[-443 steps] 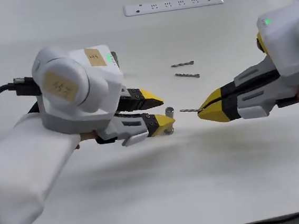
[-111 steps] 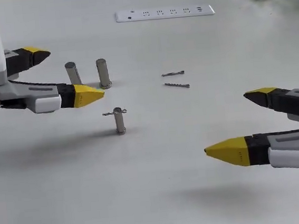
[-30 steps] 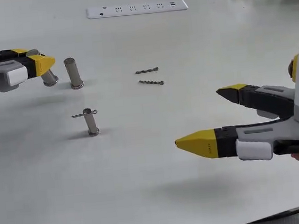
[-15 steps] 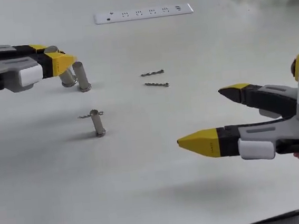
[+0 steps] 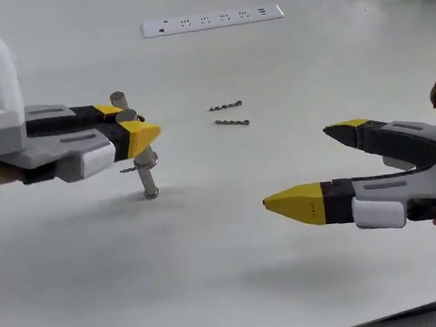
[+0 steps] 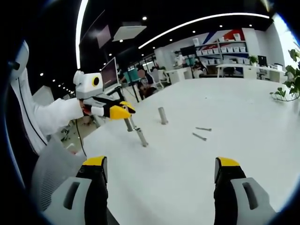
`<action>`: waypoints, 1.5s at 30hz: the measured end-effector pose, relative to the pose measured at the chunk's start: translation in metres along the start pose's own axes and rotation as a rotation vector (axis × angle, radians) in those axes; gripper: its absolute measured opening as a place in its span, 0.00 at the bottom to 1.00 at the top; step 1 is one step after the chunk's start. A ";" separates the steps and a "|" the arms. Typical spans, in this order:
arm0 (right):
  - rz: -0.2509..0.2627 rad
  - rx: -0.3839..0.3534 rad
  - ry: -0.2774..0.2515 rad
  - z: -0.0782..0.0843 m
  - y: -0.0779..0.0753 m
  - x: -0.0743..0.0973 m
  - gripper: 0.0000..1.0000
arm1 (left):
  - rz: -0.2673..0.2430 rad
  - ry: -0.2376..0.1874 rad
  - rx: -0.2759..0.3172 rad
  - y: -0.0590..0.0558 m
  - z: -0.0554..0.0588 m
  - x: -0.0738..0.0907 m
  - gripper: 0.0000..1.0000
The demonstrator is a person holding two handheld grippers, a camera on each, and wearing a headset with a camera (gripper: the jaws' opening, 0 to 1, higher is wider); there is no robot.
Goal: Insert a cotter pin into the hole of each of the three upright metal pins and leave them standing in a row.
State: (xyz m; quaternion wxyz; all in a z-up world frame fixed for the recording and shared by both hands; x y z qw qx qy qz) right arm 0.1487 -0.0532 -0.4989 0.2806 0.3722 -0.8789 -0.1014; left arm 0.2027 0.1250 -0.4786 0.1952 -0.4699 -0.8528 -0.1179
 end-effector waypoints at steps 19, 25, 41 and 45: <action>-0.022 -0.010 -0.001 0.003 0.001 -0.002 0.93 | -0.012 0.085 0.056 -0.048 0.025 -0.019 0.10; -0.021 -0.011 0.005 0.005 0.000 -0.002 0.93 | -0.044 0.107 0.050 -0.045 0.034 -0.022 0.10; -0.022 -0.017 -0.001 0.004 -0.001 -0.001 0.93 | -0.081 0.147 0.067 -0.050 0.047 -0.033 0.10; -0.024 -0.017 0.003 0.004 -0.001 -0.002 0.92 | -0.084 0.161 0.086 -0.049 0.051 -0.036 0.10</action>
Point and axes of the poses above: the centre of the closed fingertips' face, and the gripper's own axes: x roughly backward along the fingers, y roughly to its left, z roughly out of its underside, the point moved 4 cm from there along x, roughly backward along the fingers, and after that the axes turned 9 degrees about -x, right-handed, at the moved point
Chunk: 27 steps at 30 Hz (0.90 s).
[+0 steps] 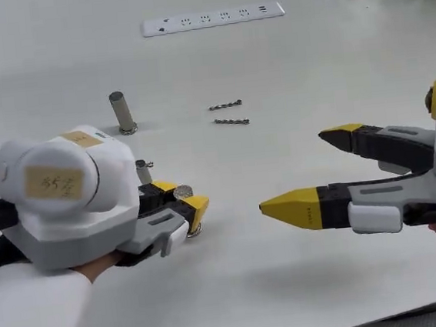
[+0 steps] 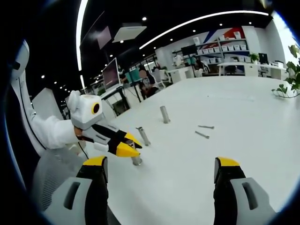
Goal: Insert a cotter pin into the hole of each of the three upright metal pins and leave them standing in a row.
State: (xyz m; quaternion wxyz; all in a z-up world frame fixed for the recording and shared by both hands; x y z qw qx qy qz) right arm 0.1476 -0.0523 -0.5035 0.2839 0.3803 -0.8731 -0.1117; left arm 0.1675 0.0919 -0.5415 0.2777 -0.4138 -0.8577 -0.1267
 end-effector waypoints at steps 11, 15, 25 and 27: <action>-0.005 -0.004 0.005 0.002 0.001 -0.001 0.92 | -0.034 0.009 0.015 0.003 0.004 -0.002 0.10; -0.003 -0.011 0.002 0.002 0.000 0.000 0.92 | -0.043 0.010 0.006 0.003 0.004 -0.003 0.10; -0.002 -0.018 0.002 0.003 0.000 0.000 0.91 | -0.064 0.012 0.020 0.003 0.006 -0.005 0.10; -0.002 -0.018 0.003 0.003 0.000 -0.001 0.91 | -0.067 0.012 0.016 0.003 0.005 -0.005 0.10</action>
Point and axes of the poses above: the centre of the closed fingertips' face, and the gripper's own axes: x roughly backward along the fingers, y roughly to its left, z roughly out of its underside, the point moved 4 cm from there along x, roughly backward along the fingers, and after that the axes turned 9 degrees about -x, right-handed, at the moved point
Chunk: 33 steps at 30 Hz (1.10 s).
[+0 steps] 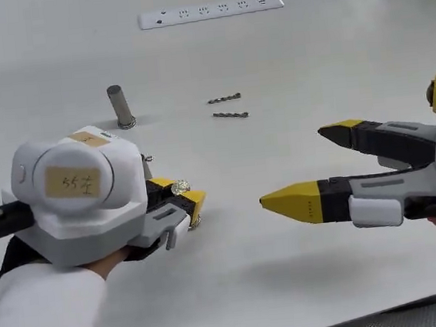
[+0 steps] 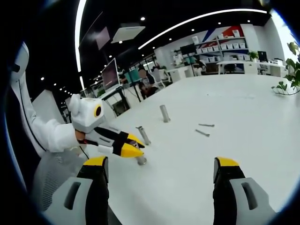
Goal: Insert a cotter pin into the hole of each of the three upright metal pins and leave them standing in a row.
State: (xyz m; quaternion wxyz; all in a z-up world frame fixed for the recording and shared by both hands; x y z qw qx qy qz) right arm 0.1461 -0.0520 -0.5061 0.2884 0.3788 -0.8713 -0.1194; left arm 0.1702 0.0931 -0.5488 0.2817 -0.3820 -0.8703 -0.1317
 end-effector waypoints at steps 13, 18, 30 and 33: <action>0.002 0.003 0.003 0.001 0.001 0.001 0.91 | -0.031 -0.029 -0.047 -0.007 0.002 -0.001 0.11; 0.004 0.002 0.002 0.001 0.000 0.001 0.91 | -0.041 -0.043 -0.020 -0.005 0.002 -0.001 0.11; 0.019 0.006 0.010 0.002 -0.003 0.003 0.91 | 0.049 -0.067 -0.080 -0.015 -0.003 0.008 0.31; 0.035 0.022 0.016 0.002 -0.006 0.003 0.91 | 0.076 -0.088 -0.064 -0.017 -0.003 0.016 0.43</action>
Point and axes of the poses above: the centre of the closed fingertips' face, and the gripper's own axes: x roughly backward along the fingers, y roughly to its left, z roughly out of its underside, the point moved 4 cm from there along x, roughly backward along the fingers, and after that the axes turned 9 degrees about -x, right-handed, at the moved point
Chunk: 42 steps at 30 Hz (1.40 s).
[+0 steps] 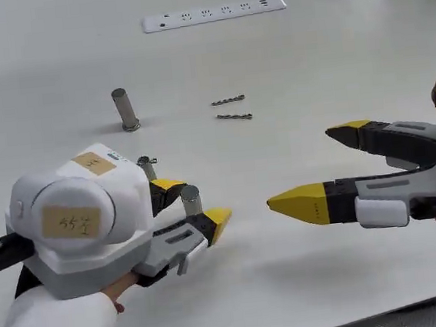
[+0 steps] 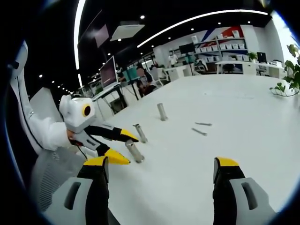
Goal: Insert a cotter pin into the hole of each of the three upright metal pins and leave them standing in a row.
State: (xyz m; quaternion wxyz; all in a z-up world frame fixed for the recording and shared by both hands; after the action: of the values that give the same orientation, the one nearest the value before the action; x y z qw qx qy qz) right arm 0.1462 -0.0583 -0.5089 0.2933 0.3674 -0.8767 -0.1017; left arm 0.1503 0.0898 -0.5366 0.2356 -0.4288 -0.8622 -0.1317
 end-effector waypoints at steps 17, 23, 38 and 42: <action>0.000 0.002 0.016 0.002 0.000 0.000 0.90 | 0.014 -0.123 0.079 0.007 -0.012 0.053 0.87; 0.002 0.002 0.022 0.001 0.000 0.001 0.90 | -0.009 -0.121 0.051 0.017 -0.008 0.065 0.99; 0.019 0.019 0.030 -0.002 0.000 0.005 0.90 | 0.006 -0.001 0.061 0.027 0.037 0.068 0.99; 0.016 0.037 0.051 -0.003 0.001 0.007 0.90 | 0.019 -0.021 0.076 0.028 0.034 0.070 0.99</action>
State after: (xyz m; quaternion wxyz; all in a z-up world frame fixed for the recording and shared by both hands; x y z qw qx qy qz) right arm 0.1432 -0.0629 -0.5033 0.3093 0.3684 -0.8736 -0.0738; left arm 0.1258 0.1686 -0.5288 0.2440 -0.4288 -0.8650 -0.0920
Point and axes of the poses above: the centre of the closed fingertips' face, and the gripper's own axes: x roughly backward along the fingers, y roughly to its left, z roughly out of its underside, the point moved 4 cm from there along x, roughly backward along the fingers, and after that the axes turned 9 degrees about -x, right-handed, at the moved point
